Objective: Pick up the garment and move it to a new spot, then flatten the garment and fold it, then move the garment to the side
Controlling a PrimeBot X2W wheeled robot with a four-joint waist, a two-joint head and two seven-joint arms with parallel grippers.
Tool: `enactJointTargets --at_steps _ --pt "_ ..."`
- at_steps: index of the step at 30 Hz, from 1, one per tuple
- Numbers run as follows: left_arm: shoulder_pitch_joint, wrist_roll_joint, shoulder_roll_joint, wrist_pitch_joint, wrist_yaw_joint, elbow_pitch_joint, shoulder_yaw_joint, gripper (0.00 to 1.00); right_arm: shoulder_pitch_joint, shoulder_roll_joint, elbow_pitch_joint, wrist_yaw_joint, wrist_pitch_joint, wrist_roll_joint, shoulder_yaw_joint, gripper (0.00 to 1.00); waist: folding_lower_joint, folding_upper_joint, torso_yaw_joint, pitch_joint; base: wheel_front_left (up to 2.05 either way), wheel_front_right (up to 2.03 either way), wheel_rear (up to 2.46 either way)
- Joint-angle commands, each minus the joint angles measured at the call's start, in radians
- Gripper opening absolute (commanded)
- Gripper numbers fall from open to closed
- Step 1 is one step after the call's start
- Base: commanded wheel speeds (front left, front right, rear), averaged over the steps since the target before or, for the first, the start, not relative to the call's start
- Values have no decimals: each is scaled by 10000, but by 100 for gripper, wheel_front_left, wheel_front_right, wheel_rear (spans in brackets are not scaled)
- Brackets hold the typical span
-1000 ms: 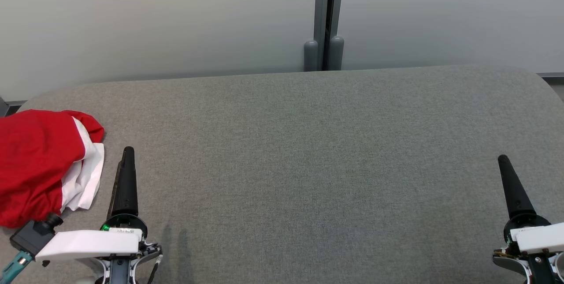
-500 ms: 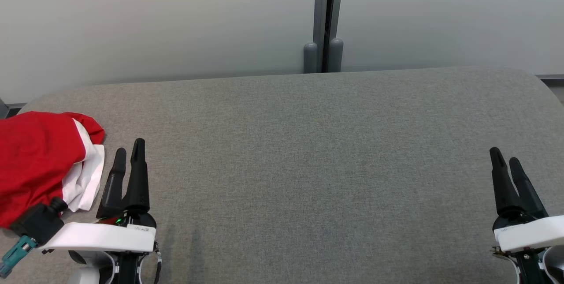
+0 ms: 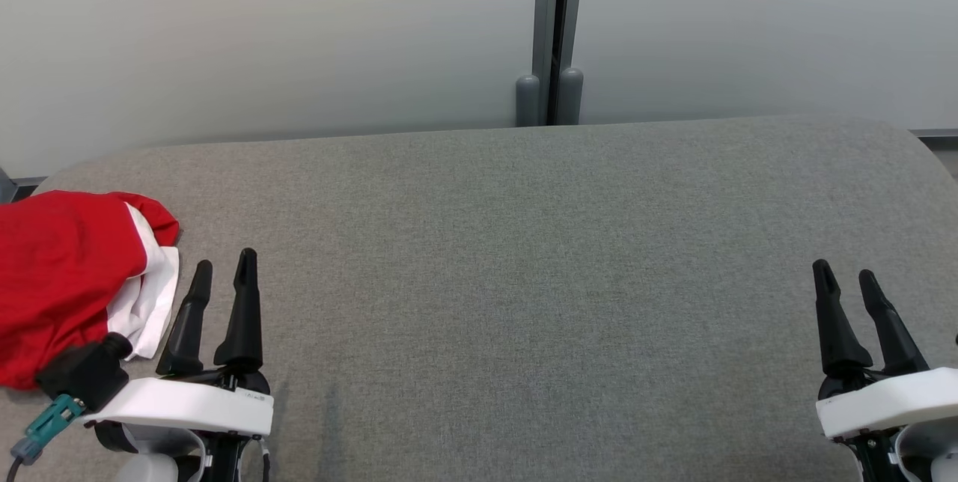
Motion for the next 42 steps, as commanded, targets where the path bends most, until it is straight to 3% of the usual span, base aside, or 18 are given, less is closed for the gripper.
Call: enactJointTargets --at_steps 1,18,42 --pt "-325 304 49 -73 -13 -33 49 100 -164 -81 -39 45 -132 -292 36 100 0 0 2 -3 0 0 0" --pt "-340 2166 -12 -399 -8 772 257 100 -142 -20 289 52 -715 -2187 392 100 0 0 19 2 0 0 0" --pt "-667 3970 93 -752 -12 1989 338 100 -180 55 698 57 -1368 -4159 460 100 0 0 41 -7 0 0 0"
